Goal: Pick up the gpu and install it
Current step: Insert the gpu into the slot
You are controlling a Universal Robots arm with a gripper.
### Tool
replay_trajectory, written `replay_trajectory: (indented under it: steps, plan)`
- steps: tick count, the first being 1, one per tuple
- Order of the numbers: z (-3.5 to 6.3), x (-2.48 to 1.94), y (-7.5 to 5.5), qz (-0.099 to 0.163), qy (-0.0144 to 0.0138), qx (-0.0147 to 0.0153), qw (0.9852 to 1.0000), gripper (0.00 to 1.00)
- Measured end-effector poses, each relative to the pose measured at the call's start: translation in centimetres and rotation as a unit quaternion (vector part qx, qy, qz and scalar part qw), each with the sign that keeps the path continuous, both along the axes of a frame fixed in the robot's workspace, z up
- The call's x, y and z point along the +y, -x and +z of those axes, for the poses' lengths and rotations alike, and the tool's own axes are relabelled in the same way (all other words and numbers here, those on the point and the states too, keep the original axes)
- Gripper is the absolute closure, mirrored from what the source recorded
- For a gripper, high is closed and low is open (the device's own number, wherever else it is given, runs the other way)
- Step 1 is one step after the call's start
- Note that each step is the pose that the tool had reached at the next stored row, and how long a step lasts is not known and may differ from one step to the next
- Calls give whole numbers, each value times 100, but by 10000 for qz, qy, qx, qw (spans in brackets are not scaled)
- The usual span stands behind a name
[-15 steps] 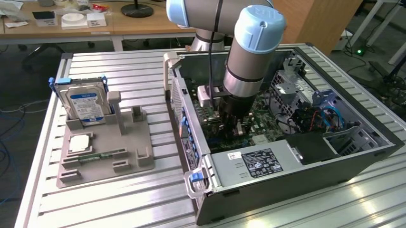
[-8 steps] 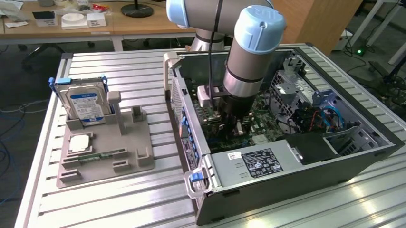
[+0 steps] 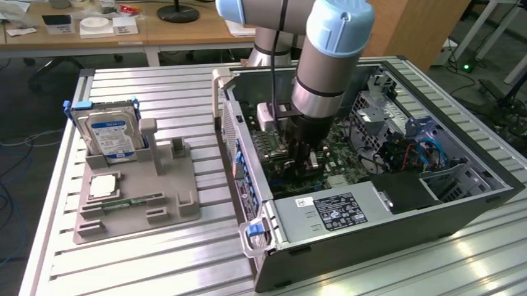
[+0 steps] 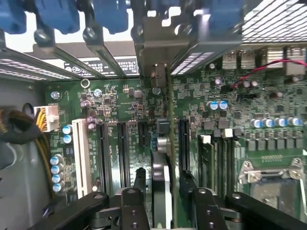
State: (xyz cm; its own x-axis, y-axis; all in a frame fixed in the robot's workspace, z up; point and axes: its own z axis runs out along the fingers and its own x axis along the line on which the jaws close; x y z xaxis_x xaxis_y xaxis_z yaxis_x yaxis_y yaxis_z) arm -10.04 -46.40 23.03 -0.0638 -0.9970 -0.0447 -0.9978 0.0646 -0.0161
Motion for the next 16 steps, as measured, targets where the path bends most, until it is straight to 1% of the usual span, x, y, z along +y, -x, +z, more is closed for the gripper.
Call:
replay_trajectory:
  steps: [3,7,10,12,16]
  plan:
    - [92,7,-1,1,0,-28,10000,58]
    - [234,10,0,1,0,-47,10000,58]
    - [327,13,0,1,0,-75,10000,58]
    - [353,13,-1,1,0,-84,10000,58]
    - [355,13,0,1,-1,-85,10000,60]
